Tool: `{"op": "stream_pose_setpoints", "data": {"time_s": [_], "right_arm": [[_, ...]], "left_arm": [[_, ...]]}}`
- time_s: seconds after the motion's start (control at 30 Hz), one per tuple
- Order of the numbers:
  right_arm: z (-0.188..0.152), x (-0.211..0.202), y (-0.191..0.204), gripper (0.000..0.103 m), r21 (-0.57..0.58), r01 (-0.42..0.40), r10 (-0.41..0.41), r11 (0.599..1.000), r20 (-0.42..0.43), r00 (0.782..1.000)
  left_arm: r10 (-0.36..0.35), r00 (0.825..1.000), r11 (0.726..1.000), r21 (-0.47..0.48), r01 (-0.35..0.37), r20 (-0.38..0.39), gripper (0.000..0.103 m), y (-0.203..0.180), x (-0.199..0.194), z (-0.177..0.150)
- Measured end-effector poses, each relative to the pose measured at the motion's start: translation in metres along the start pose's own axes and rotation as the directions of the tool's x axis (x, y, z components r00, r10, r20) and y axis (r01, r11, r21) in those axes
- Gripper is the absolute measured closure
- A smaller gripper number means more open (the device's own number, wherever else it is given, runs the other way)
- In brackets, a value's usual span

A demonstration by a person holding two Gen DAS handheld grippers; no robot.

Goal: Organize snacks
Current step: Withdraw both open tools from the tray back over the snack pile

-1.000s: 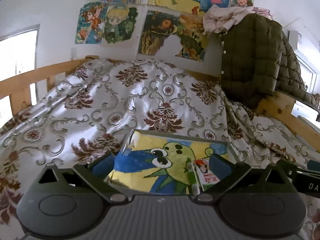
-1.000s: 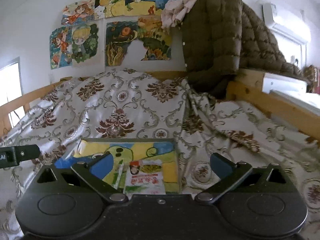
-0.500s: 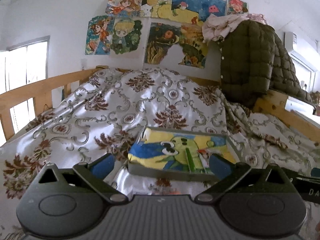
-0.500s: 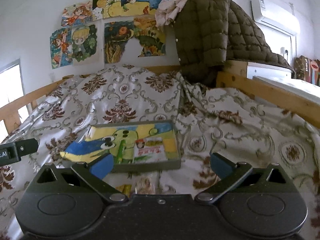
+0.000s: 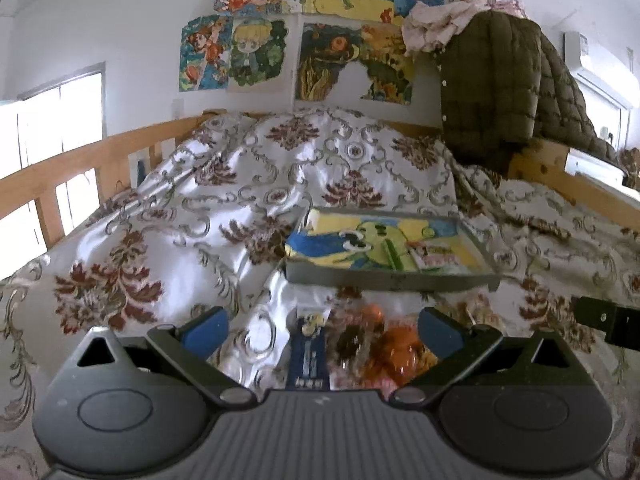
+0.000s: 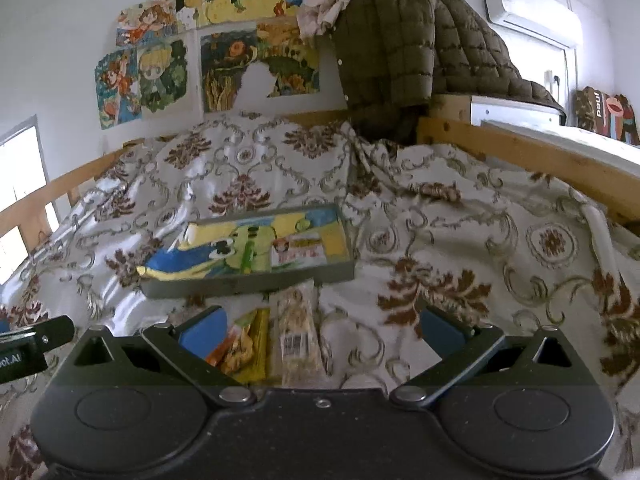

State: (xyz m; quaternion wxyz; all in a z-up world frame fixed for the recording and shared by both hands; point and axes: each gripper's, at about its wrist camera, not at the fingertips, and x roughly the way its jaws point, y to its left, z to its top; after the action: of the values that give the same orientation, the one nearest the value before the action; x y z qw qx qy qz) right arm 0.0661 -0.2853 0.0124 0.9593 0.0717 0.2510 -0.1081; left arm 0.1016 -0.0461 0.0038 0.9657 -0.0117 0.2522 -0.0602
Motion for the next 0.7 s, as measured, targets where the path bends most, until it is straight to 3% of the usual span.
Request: {"op": "stream_pose_setpoints", "data": {"time_s": [0.43,0.7], "right_arm": [[-0.032,-0.017,0.013,0.001,-0.021,0.064,-0.066,0.998,-0.123,0.990],[-0.037,-0.010,0.020,0.001,-0.073,0.068,-0.080,0.995,-0.169,0.982]], "left_arm": [[-0.019,0.994,0.999,0.040,0.023,-0.106,0.000,0.002,-0.006,-0.032],[0.000,0.992,0.999,0.052,0.006,-0.129,0.000,0.004,-0.006,-0.038]]}}
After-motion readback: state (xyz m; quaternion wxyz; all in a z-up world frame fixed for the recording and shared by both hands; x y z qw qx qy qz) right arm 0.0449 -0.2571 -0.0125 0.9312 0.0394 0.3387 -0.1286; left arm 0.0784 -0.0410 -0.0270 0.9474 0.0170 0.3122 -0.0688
